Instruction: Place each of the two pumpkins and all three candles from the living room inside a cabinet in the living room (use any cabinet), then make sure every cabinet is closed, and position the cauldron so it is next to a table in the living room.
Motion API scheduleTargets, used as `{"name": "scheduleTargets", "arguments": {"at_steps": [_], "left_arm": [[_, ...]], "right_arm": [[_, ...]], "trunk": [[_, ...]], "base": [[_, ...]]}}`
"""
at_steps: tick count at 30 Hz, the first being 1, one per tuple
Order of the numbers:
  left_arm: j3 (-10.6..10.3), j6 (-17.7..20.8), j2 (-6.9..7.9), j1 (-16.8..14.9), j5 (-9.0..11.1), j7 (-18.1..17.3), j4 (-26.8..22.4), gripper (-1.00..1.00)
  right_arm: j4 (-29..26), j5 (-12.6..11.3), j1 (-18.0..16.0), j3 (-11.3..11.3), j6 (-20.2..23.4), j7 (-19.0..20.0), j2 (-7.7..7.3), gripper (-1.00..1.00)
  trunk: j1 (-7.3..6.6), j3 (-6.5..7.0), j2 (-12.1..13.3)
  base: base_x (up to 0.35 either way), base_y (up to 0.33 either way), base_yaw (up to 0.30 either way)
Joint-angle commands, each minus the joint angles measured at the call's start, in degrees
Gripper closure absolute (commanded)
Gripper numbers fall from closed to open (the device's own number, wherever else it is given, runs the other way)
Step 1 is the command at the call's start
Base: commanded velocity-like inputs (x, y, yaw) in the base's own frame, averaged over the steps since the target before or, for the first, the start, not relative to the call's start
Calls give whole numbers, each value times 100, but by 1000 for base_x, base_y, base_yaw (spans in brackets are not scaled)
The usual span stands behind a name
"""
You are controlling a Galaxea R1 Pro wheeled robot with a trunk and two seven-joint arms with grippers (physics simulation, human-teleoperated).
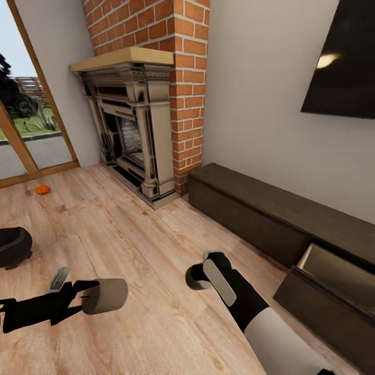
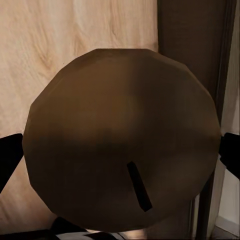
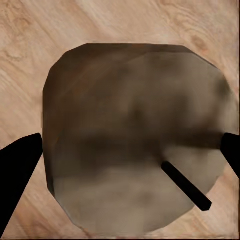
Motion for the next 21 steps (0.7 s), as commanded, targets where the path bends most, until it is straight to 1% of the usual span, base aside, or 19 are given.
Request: {"name": "scheduleTargets", "arguments": {"at_steps": [1,4,7,21], "left_arm": [[8,4,0,-1,101,58,-6,100],[8,4,0,-1,101,58,-6,100],[8,4,0,-1,101,58,-6,100],[8,4,0,-1,101,58,-6,100]], "right_arm": [[-2,-53,-6,13,6,-63,0,100],[-2,-53,-6,13,6,-63,0,100],[-2,-53,-6,13,6,-63,0,100],[-8,-53,-6,13,12,-63,-7,100]], "trunk": [[-27,12,39],[-93,65,159],[-159,118,279],[-466,371,841]], "base": [[-315,0,-285],[-282,0,-287],[-153,0,-289],[-14,0,-289]]}}
